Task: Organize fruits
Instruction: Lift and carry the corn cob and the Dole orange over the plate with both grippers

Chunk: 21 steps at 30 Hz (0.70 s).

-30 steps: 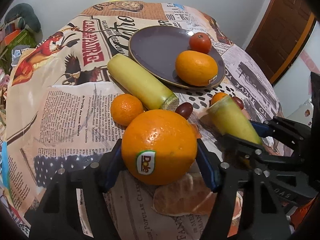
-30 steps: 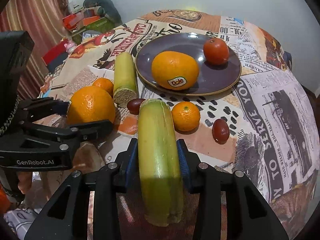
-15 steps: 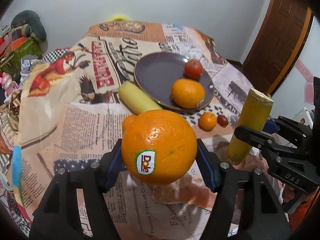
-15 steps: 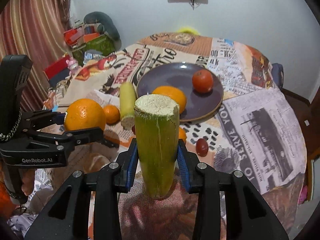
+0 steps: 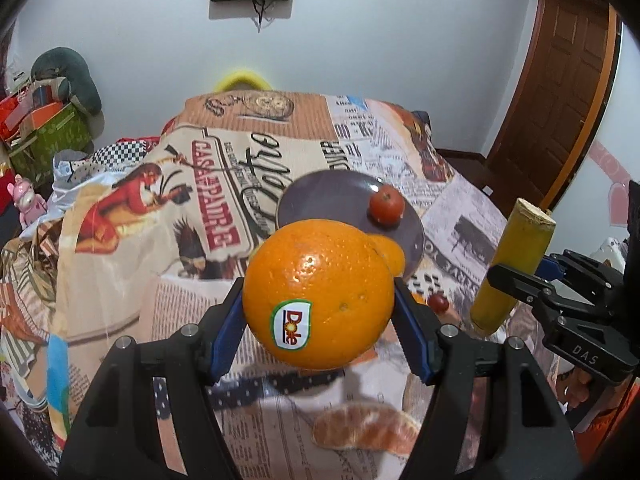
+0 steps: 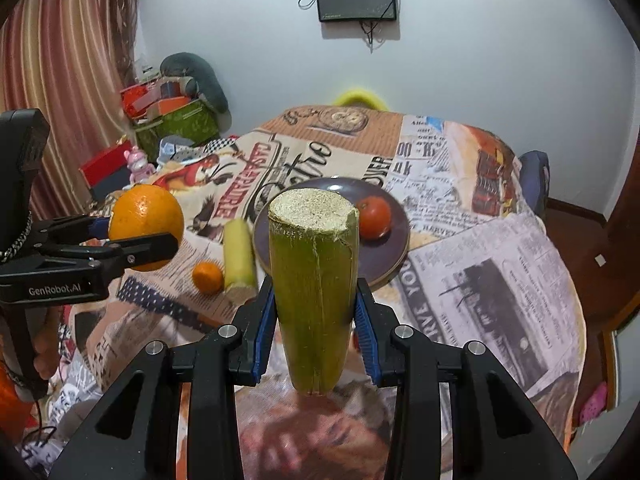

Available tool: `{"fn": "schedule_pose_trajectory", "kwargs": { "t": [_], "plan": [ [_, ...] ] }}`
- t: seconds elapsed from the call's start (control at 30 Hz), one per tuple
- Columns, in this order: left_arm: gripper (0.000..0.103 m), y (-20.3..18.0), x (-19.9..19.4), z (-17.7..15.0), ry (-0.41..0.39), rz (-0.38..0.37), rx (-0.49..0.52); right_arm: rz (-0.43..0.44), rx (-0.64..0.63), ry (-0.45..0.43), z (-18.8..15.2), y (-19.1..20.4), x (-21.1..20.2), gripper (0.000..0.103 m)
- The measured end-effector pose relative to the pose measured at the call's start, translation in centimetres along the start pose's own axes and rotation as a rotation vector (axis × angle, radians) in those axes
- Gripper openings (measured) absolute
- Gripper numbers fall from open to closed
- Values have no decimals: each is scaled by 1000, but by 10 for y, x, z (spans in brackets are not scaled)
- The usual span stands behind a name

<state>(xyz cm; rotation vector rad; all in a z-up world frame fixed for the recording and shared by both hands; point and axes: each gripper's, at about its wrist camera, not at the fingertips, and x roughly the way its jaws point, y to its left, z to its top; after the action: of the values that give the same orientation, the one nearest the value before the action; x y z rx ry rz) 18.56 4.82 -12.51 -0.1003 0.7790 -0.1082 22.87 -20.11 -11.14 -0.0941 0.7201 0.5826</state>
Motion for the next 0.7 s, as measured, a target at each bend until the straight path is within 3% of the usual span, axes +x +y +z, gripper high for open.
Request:
{"fn": "schedule_pose_trajectory", "kwargs": {
  "t": [0.7],
  "plan": [
    [68, 4, 65, 47, 3, -2, 14, -41, -12, -10, 27, -31, 49, 34]
  ]
}}
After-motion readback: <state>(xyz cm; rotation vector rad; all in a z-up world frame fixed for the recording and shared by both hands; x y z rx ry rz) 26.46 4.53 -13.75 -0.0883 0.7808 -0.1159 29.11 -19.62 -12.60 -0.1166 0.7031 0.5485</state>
